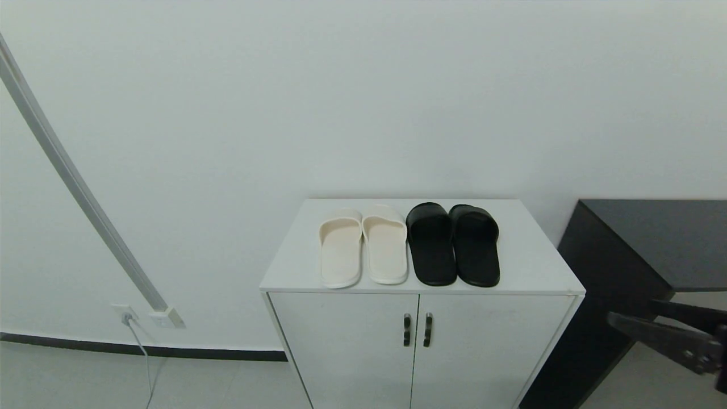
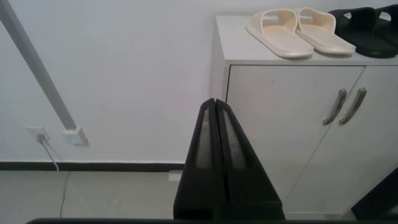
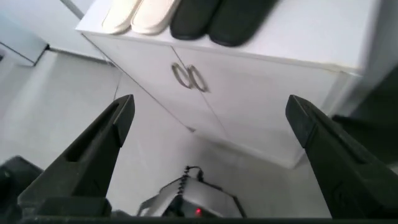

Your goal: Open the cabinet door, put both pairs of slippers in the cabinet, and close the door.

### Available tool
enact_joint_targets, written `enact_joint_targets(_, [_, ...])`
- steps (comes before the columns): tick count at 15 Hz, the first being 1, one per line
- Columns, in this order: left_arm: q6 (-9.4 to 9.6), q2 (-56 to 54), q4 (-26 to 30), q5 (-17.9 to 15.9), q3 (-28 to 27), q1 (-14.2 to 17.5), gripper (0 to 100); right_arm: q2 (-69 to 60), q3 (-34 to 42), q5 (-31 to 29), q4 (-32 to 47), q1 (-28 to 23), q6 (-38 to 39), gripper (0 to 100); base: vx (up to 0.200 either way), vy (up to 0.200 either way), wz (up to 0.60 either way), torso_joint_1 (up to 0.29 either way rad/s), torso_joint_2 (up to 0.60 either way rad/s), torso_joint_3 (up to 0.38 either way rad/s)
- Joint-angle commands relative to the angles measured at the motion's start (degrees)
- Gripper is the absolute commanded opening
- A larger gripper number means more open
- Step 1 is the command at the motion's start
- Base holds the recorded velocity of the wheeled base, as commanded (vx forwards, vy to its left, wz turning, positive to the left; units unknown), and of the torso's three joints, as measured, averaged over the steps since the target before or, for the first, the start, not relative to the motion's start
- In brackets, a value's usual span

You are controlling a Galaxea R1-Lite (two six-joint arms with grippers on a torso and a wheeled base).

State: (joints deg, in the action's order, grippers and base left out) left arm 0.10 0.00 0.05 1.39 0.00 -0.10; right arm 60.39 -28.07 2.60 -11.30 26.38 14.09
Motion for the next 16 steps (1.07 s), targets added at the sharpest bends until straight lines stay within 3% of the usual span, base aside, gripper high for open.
enact_joint_targets(1, [-0.01, 0.09, -0.05, 0.02, 0.0, 0.01, 0, 15.28, -6.99, -8.13, -4.26, 9.92, 4.01, 100, 0.0, 0.0, 0.0, 0.0, 0.0, 0.0])
enact_joint_targets(5, [-0.01, 0.09, 0.04, 0.02, 0.0, 0.01, 0, 31.19, -16.57, -20.61, -9.53, 14.4, 6.91, 100, 0.0, 0.0, 0.0, 0.0, 0.0, 0.0])
enact_joint_targets(10, [-0.01, 0.09, -0.05, 0.02, 0.0, 0.01, 0, 48.77, -27.74, -35.56, -18.58, 13.96, 6.47, 100, 0.0, 0.0, 0.0, 0.0, 0.0, 0.0])
enact_joint_targets(16, [-0.01, 0.09, 0.04, 0.02, 0.0, 0.01, 0, 61.16, -42.06, -37.93, -19.02, 11.59, 3.05, 100, 0.0, 0.0, 0.0, 0.0, 0.0, 0.0])
